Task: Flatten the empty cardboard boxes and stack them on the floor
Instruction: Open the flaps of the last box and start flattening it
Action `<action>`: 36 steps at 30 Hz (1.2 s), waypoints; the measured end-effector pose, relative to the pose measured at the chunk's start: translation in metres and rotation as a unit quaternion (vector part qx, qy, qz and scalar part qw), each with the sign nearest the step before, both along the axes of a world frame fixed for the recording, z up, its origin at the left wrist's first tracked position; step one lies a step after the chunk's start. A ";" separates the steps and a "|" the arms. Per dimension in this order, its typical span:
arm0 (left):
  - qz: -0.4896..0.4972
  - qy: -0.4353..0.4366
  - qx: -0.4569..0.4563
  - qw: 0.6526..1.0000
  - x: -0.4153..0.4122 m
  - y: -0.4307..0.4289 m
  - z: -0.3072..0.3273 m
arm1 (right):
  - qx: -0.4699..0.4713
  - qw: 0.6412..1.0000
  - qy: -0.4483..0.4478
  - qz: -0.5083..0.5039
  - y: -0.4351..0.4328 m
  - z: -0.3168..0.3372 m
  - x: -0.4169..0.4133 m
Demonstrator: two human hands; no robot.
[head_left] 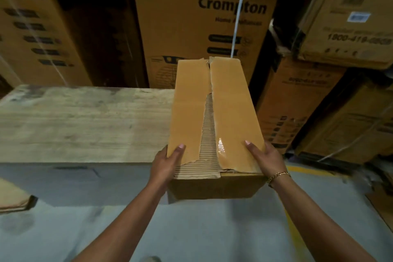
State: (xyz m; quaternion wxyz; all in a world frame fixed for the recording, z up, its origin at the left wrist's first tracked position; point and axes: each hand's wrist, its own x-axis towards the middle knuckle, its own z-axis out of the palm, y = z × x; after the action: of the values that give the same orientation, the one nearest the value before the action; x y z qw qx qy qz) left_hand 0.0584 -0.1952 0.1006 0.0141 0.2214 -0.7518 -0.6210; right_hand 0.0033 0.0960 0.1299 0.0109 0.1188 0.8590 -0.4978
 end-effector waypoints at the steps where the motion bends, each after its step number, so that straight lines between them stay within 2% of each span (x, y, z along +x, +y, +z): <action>1: 0.011 0.001 -0.003 1.000 0.001 -0.017 0.004 | -0.004 1.000 0.004 0.013 -0.017 0.005 -0.005; 7: 0.087 0.012 0.006 0.996 0.007 -0.134 0.020 | -0.023 0.996 0.005 0.088 -0.149 0.017 -0.037; 15: 0.156 -0.009 -0.017 0.988 -0.017 -0.328 0.011 | -0.032 0.988 -0.012 0.148 -0.361 -0.004 -0.100; 20: 0.171 -0.034 -0.028 0.984 -0.044 -0.450 0.010 | -0.003 0.985 -0.027 0.168 -0.486 -0.010 -0.138; 26: 0.171 -0.052 -0.071 0.981 -0.065 -0.531 0.000 | 0.001 0.982 -0.039 0.185 -0.576 -0.024 -0.166; 32: 0.139 -0.105 -0.143 0.974 -0.076 -0.556 -0.023 | 0.094 0.970 -0.077 0.210 -0.596 -0.039 -0.179; 34: 0.137 -0.122 -0.165 0.969 -0.080 -0.560 -0.028 | 0.193 0.952 -0.021 0.237 -0.601 -0.033 -0.179; 36: 0.136 -0.132 -0.176 0.966 -0.081 -0.560 -0.031 | 0.274 0.914 0.088 0.285 -0.615 -0.021 -0.172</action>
State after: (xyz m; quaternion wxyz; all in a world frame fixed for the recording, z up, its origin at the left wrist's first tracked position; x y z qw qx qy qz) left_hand -0.0227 -0.7552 0.0701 0.0379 0.3959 -0.8071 -0.4363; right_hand -0.1689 -0.5192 0.1085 0.0435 -0.1772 0.9566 -0.2274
